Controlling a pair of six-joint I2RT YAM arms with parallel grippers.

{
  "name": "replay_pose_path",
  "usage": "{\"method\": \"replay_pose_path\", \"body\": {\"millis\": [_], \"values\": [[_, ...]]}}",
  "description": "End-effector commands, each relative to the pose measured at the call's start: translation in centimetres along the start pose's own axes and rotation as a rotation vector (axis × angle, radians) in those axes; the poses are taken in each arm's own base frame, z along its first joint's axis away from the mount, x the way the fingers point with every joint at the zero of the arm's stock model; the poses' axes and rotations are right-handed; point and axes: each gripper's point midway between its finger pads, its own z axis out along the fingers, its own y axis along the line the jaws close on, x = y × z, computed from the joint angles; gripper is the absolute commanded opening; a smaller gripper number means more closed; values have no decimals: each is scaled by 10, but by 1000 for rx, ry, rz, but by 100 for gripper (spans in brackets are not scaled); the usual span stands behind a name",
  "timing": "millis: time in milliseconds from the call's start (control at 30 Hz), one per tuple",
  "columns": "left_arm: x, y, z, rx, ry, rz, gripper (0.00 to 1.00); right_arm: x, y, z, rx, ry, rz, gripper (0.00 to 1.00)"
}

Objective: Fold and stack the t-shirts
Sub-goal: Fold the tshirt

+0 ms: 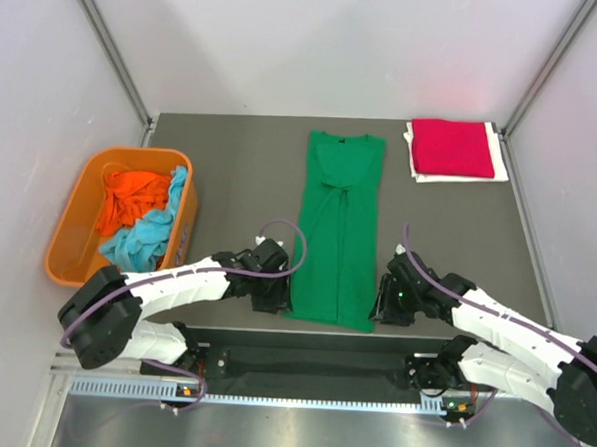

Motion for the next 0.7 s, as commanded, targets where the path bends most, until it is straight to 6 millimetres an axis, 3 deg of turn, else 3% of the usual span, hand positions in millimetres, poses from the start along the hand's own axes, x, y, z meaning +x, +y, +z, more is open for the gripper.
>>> {"method": "replay_pose_path", "body": {"millis": [0,267,467,667], "values": [[-11,-3,0,-6,-30,26,49,5,2,1,-41,32,-19,37],[-2,1,7,-4,2,15,45,15,-12,15,16,78,7,36],[0,-2,9,28,6,7,43,19,-8,20,-24,86,33,34],[4,-6,11,54,23,-4,33,18,-5,20,-43,81,44,31]]}}
